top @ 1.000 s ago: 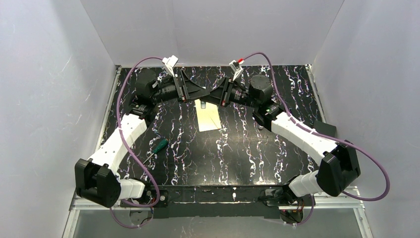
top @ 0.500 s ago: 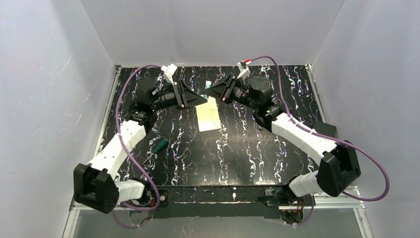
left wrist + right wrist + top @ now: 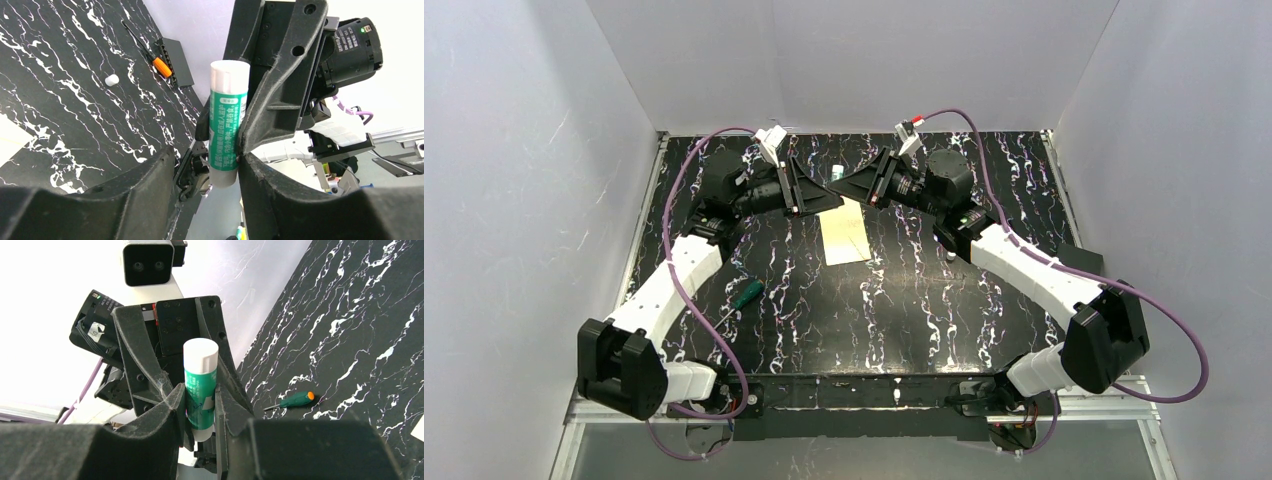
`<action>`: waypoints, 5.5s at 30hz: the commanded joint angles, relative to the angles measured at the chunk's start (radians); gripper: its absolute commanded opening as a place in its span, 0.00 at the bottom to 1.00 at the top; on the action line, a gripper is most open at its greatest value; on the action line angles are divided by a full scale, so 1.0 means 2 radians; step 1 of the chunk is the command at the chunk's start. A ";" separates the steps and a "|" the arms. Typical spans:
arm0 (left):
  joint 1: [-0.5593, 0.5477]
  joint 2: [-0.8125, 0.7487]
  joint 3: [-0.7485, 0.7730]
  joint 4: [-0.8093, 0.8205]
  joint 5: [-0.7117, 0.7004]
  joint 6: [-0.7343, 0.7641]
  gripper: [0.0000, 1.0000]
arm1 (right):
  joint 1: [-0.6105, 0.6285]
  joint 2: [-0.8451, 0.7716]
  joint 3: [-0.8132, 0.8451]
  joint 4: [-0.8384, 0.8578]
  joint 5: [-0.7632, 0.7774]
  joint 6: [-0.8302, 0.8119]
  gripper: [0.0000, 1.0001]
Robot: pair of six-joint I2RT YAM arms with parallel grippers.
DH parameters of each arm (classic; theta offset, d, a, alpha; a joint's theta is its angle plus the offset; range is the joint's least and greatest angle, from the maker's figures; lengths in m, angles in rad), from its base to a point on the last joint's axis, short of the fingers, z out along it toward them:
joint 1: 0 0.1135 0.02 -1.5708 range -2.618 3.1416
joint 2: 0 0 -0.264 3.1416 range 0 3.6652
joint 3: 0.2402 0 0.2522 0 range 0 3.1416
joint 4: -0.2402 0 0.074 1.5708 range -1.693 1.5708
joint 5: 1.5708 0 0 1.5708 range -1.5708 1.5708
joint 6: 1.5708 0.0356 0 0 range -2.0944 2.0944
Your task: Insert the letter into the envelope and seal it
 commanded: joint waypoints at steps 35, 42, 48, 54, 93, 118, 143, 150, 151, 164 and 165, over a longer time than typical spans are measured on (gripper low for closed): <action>0.003 0.009 0.017 -0.031 0.062 0.083 0.19 | -0.006 0.014 0.073 -0.085 0.016 -0.009 0.06; 0.004 0.017 0.037 -0.036 0.022 0.058 0.46 | -0.006 0.012 0.058 -0.043 -0.004 -0.005 0.02; 0.017 0.034 0.050 -0.044 0.048 0.069 0.29 | -0.006 0.014 0.064 -0.064 -0.016 -0.029 0.02; 0.022 0.036 0.047 -0.049 0.064 0.072 0.29 | -0.006 0.019 0.076 -0.093 -0.040 -0.065 0.02; 0.019 -0.035 0.072 -0.155 -0.150 0.305 0.00 | 0.027 0.023 0.223 -0.321 0.242 -0.089 0.79; 0.019 -0.007 0.117 -0.226 -0.113 0.431 0.00 | 0.078 0.133 0.289 -0.320 0.180 -0.088 0.53; 0.030 -0.023 0.150 -0.102 0.261 0.177 0.00 | 0.024 -0.027 0.133 -0.005 -0.266 -0.206 0.01; 0.027 -0.035 0.153 -0.099 0.221 0.186 0.00 | 0.022 -0.006 0.173 -0.093 -0.162 -0.217 0.31; 0.027 -0.034 0.154 -0.114 0.197 0.203 0.00 | 0.025 -0.002 0.181 -0.129 -0.082 -0.210 0.50; 0.030 -0.010 0.220 -0.316 -0.012 0.410 0.00 | 0.072 0.028 0.220 -0.205 0.197 -0.104 0.83; 0.030 -0.007 0.230 -0.335 -0.027 0.427 0.00 | 0.075 0.030 0.223 -0.207 0.201 -0.102 0.83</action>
